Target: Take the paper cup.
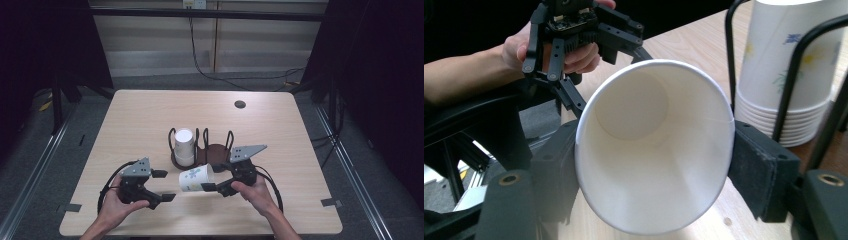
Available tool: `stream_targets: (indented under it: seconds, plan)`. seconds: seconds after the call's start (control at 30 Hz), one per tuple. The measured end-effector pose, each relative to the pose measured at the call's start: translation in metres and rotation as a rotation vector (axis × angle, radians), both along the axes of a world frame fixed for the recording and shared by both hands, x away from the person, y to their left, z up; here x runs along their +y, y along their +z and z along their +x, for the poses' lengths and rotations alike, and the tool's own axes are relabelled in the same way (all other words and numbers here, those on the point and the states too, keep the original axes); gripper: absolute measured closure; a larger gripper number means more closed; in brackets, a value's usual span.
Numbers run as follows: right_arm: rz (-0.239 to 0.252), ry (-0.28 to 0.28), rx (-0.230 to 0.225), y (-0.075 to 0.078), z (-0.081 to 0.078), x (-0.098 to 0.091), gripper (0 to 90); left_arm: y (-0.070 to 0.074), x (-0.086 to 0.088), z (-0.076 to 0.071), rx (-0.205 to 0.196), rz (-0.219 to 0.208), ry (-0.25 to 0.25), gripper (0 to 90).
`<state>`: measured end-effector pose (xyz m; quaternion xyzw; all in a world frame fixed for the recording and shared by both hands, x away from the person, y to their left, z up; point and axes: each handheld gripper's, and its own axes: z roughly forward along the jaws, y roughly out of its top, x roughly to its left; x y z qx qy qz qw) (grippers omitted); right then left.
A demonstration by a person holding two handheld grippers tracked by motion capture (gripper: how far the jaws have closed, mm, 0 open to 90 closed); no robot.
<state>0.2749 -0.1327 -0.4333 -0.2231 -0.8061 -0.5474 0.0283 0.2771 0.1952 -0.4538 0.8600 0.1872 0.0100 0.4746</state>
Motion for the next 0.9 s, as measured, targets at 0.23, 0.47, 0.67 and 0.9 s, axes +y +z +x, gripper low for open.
stream_targets:
  seconds: [0.23,0.47,0.67,0.9]
  plan:
    - [-0.024,-0.020,0.002,0.001,-0.001,-0.005,27.8,-0.008,0.001,0.002,0.012,0.020,0.008,16.0]
    - [-0.040,-0.048,0.002,0.003,-0.002,-0.012,27.8,-0.008,0.005,0.002,-0.002,0.018,0.023,16.0]
    - [-0.063,-0.074,0.005,0.005,-0.002,-0.019,27.8,-0.008,0.007,0.004,0.017,0.014,0.024,16.0]
    - [-0.082,-0.077,0.001,0.011,-0.003,-0.028,27.6,-0.004,0.008,0.001,0.013,0.026,0.019,16.1]
